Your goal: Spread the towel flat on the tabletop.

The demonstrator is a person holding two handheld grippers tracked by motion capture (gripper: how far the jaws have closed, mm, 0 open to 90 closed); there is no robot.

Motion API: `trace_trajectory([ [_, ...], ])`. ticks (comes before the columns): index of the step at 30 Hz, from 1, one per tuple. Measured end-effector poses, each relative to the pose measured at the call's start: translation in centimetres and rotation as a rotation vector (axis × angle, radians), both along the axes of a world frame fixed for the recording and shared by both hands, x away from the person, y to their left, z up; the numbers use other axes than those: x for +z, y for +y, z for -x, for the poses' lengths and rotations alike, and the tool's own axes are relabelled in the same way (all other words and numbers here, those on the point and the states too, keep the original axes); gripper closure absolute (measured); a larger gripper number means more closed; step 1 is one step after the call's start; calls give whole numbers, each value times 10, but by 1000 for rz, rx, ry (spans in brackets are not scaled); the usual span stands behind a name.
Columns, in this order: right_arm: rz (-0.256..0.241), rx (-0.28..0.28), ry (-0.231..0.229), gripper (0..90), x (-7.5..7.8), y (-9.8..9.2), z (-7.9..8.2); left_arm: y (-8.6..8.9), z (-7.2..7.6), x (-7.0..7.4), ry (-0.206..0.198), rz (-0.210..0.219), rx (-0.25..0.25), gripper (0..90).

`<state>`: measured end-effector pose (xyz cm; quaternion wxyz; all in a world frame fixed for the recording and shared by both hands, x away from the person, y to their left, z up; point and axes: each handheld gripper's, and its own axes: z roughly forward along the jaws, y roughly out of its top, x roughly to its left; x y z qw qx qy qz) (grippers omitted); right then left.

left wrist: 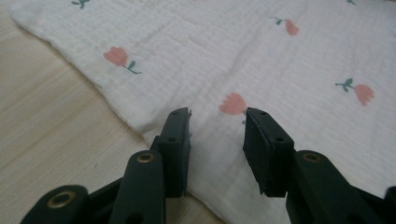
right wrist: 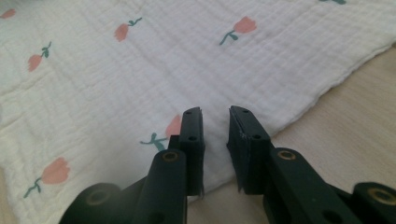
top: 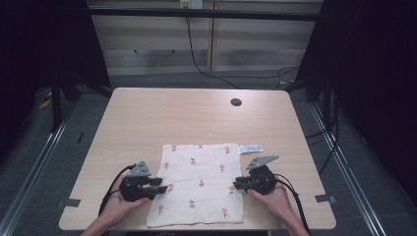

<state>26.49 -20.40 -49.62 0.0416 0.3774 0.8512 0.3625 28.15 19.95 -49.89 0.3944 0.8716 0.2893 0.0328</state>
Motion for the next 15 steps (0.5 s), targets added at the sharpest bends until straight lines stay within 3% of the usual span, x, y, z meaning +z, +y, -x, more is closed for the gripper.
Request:
trace_trajectory([
  [5, -44, -4, -2, 692, 4, -1, -4, 2, -3, 4, -15, 44, 9, 569],
  [8, -78, -29, -46, 689, 13, -4, -13, 3, -12, 7, -26, 71, 37, 557],
  [13, -81, -85, -101, 671, 22, -9, -36, 0, -28, 4, -27, 87, 87, 536],
  [15, -78, -104, -119, 662, 23, -10, -44, -3, -31, 3, -23, 96, 82, 535],
])
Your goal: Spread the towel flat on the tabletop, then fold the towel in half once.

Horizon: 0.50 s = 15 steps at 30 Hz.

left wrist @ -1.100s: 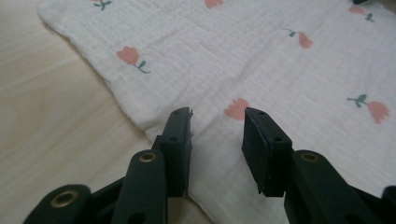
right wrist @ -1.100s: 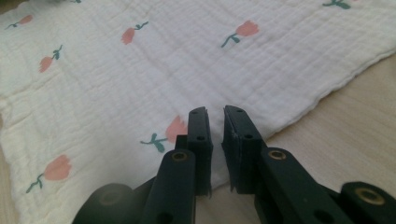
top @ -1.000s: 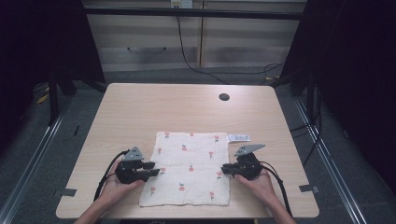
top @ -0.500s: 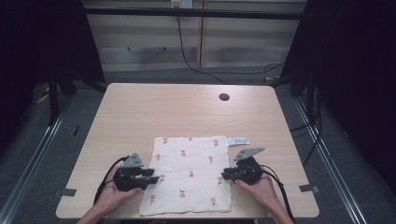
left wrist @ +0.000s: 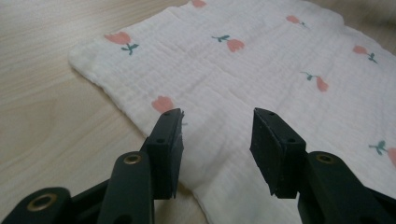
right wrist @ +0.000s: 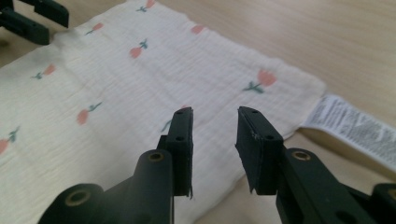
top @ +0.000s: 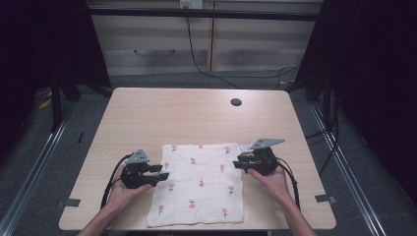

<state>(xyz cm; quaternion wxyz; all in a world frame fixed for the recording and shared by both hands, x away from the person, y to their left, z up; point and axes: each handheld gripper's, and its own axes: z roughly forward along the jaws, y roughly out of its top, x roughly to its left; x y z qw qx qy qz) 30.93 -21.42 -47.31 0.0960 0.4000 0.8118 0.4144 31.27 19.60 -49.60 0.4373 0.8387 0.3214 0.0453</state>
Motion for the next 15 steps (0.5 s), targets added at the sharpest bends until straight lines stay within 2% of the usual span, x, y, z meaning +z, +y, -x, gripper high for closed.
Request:
trace_trajectory([
  [1, -2, -9, -5, 661, 0, -1, -4, -2, 0, -1, -9, -14, 2, 534],
  [3, 0, -26, -15, 646, -4, -3, -11, -5, 0, -2, -3, -33, -15, 532],
  [5, 15, -35, -2, 635, -8, -2, -15, -7, 2, -4, -4, -54, -21, 529],
  [8, 41, -34, -13, 610, -8, -1, -21, -7, 3, -7, 3, -61, -26, 521],
  [15, 18, -72, -12, 582, -5, -6, -53, -4, 1, -9, 1, -51, -30, 538],
])
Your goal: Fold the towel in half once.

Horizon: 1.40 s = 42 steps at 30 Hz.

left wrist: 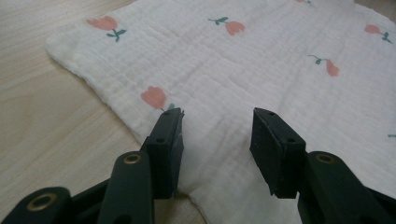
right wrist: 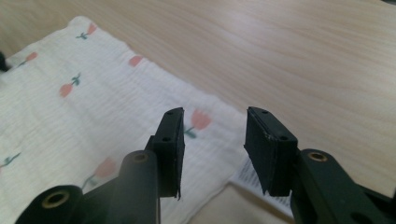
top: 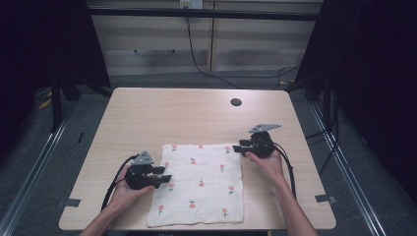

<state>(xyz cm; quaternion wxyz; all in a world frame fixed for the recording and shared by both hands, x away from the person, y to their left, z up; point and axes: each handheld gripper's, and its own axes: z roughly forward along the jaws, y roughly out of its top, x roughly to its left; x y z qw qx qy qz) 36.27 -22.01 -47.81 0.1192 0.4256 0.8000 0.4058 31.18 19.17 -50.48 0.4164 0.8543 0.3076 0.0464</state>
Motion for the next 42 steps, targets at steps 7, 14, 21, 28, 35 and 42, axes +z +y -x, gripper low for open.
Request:
trace_trajectory([
  [7, -6, -32, 2, 587, -12, 4, -23, 0, 1, 0, -14, -14, -3, 539],
  [14, 40, -37, 28, 557, -23, 8, -29, 0, 0, 0, -9, -13, -9, 540],
  [21, 36, -41, 42, 557, -28, 4, -31, 5, 0, 1, -7, -23, 0, 540],
  [28, 53, -28, 23, 566, -30, 9, -32, 14, 4, 0, -11, -14, 7, 540],
  [35, 29, 2, 17, 798, -31, 17, -29, 13, 4, 1, -17, -26, 6, 540],
  [42, -8, 3, 20, 864, -23, 8, -18, 13, 7, 3, -12, -50, -5, 540],
])
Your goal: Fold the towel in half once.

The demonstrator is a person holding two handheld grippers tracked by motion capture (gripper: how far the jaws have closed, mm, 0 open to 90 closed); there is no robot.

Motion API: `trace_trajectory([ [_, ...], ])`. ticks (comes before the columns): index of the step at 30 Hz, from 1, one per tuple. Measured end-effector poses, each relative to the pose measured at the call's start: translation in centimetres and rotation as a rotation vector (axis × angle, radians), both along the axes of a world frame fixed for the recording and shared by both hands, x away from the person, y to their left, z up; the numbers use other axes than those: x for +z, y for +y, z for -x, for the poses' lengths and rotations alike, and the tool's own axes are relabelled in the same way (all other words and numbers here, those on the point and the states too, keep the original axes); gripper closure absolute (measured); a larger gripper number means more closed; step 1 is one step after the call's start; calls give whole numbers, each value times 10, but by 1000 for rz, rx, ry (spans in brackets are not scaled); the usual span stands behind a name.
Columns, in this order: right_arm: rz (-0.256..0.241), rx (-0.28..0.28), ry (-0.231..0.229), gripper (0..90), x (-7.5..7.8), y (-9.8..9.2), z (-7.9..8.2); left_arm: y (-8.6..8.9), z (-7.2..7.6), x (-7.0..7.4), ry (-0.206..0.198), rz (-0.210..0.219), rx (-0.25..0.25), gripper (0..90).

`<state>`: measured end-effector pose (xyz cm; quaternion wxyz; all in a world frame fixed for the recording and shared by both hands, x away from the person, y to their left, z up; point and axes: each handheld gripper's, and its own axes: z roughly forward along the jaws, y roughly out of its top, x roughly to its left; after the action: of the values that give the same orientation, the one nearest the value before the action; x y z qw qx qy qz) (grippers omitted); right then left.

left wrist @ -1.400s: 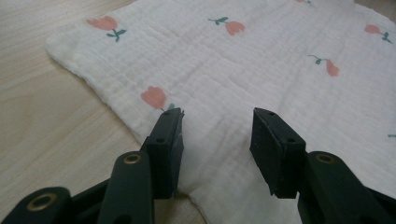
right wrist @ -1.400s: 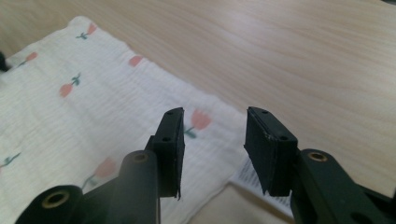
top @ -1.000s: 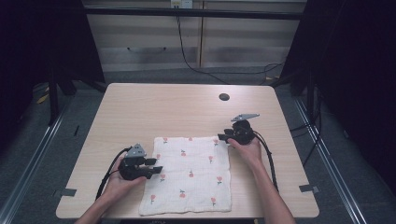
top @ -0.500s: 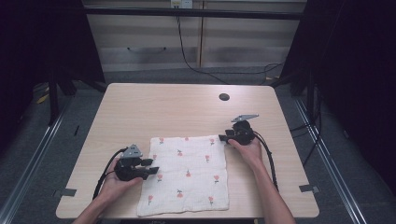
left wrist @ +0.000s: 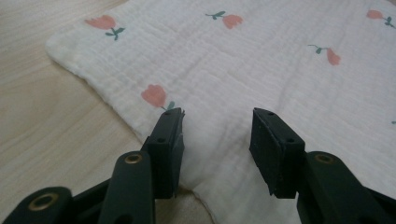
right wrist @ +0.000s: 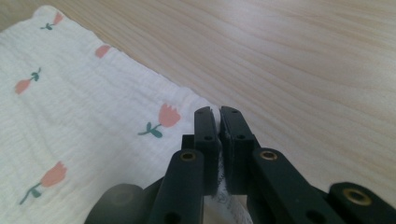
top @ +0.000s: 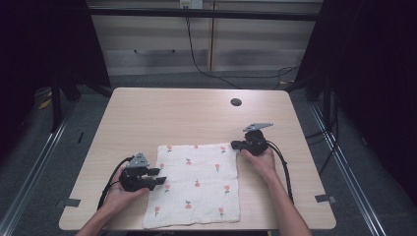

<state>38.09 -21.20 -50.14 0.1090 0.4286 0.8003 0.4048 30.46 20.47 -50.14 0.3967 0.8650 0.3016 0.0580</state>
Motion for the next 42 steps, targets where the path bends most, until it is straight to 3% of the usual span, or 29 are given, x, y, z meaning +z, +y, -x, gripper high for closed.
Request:
trace_trajectory([
  [4, -4, 6, -1, 864, 2, -1, 7, -1, 0, 5, 7, 1, -10, 516],
  [7, 9, 8, 9, 865, 2, 0, 9, 3, -8, 20, -21, 69, 27, 506],
  [10, 15, 13, 10, 864, 3, -1, 9, 6, -26, 29, -11, 97, 78, 511],
  [13, 13, 9, 15, 863, 4, -3, 10, 6, -50, 27, 8, 89, 132, 523],
  [15, 9, 10, 10, 864, 3, -3, 10, 5, -66, 23, -1, 88, 181, 540],
  [17, 3, 8, 12, 863, 1, -3, 10, 4, -80, 19, 12, 93, 192, 565],
  [20, -10, 5, 5, 863, 2, -3, 10, 5, -93, 12, 26, 135, 205, 593],
  [26, -19, 4, -1, 861, 3, -3, 10, 0, -99, 1, 54, 65, 191, 595],
  [29, -26, 3, -3, 860, 2, -2, 9, 0, -101, -2, 46, 32, 200, 595],
  [36, -22, 5, 4, 859, 1, -2, 9, -5, -99, -3, 6, 0, 179, 602],
  [39, -15, 6, 12, 859, 0, -1, 10, -9, -96, -3, -33, -33, 114, 678],
  [42, -14, 7, 13, 859, 1, -1, 11, -13, -95, -2, -45, -48, 98, 780],
])
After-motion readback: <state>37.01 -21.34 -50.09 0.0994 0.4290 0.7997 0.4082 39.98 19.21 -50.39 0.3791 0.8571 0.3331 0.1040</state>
